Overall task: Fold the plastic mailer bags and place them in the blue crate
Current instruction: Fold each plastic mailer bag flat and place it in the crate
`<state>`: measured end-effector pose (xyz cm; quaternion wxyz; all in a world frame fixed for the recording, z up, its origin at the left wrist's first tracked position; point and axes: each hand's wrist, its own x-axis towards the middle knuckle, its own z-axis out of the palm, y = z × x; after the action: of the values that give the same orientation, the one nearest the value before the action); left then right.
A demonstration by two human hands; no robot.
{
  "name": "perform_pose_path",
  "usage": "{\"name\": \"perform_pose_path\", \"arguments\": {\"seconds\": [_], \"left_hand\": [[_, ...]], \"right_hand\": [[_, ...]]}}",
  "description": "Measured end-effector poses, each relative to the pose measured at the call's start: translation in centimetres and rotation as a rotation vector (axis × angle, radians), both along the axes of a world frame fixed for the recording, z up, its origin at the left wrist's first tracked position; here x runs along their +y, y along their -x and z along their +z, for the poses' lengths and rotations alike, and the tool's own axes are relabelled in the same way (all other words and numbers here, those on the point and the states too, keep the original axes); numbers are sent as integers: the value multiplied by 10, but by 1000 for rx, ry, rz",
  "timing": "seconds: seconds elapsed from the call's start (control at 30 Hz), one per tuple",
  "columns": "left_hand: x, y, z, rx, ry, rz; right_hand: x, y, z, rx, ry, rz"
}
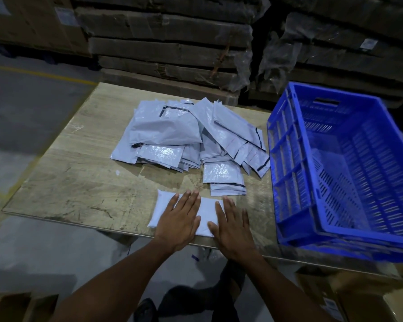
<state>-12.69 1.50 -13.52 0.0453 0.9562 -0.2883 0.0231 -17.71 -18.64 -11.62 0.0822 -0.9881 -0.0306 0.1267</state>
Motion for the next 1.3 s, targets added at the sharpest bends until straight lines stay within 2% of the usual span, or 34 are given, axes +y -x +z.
{"name": "perform_pose_path", "arguments": {"seconds": [0.1,0.23,0.43,0.53,0.67,0.9,1.1,1.3], "left_hand": [[0,1,1,26,-6,10],[-1,1,3,13,-1,6],[2,0,2,34,51,-4],[12,-4,2,59,105,21],[39,-6,-1,96,63,167],[40,-6,-1,147,-8,185],[40,-2,-3,138,37,188],[42,-3,-5,130,39,177]], "right_hand": [[0,-1,8,25,-4,26],[13,-7,14,-151,33,65],[20,-8,-5,-180,-18,80],[19,-6,-6,-176,-3,86],[17,-8,-7,-173,-38,80],[17,-8,-5,-126,-57,78],[26,-7,7,-157,-10,111],[30,-4,-6,-186,48,112]]}}
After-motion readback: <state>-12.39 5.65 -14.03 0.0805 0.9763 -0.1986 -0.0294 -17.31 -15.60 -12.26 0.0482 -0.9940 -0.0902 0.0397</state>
